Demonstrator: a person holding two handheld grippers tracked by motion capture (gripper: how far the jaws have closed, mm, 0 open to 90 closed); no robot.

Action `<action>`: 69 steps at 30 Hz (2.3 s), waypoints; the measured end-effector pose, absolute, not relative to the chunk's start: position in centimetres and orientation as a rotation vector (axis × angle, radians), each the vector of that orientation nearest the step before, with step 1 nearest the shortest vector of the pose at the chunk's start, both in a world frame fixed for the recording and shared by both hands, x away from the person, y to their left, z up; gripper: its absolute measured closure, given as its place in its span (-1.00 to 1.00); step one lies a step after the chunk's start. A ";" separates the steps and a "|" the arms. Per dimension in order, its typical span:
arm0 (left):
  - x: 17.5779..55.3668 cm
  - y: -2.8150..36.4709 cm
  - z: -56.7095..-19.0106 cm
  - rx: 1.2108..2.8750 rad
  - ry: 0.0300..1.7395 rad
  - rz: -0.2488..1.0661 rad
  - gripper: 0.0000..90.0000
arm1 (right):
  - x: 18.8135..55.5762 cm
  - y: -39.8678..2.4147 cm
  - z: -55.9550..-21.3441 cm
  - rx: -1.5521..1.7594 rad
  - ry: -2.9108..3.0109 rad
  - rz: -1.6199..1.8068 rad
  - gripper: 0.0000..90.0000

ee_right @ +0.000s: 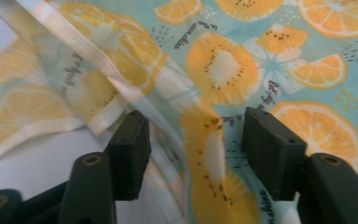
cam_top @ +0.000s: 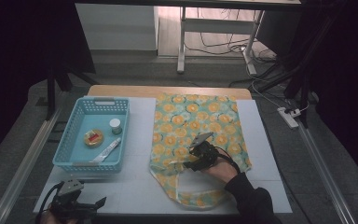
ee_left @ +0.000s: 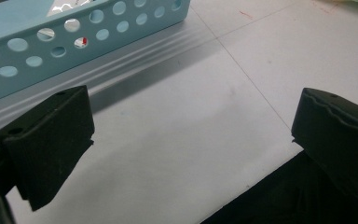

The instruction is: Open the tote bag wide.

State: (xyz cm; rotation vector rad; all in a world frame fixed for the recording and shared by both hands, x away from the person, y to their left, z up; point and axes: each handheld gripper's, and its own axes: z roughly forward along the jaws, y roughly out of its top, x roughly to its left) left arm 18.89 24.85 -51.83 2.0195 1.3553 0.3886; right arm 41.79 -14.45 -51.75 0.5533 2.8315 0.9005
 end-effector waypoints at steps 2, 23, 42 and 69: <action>18.9 24.8 -51.8 2.021 1.356 0.389 -1.00 | 42.0 -14.5 -51.8 0.566 2.812 0.890 -0.10; 18.9 24.8 -51.9 2.019 1.358 0.388 -1.00 | 40.9 -13.4 -50.4 0.477 2.937 1.037 -0.06; 18.9 24.9 -51.8 2.016 1.358 0.388 -1.00 | 39.6 -9.4 -51.8 0.253 2.917 0.882 0.36; 18.9 24.9 -51.9 2.018 1.358 0.387 -1.00 | 44.3 -14.2 -51.9 0.612 2.741 0.873 -0.10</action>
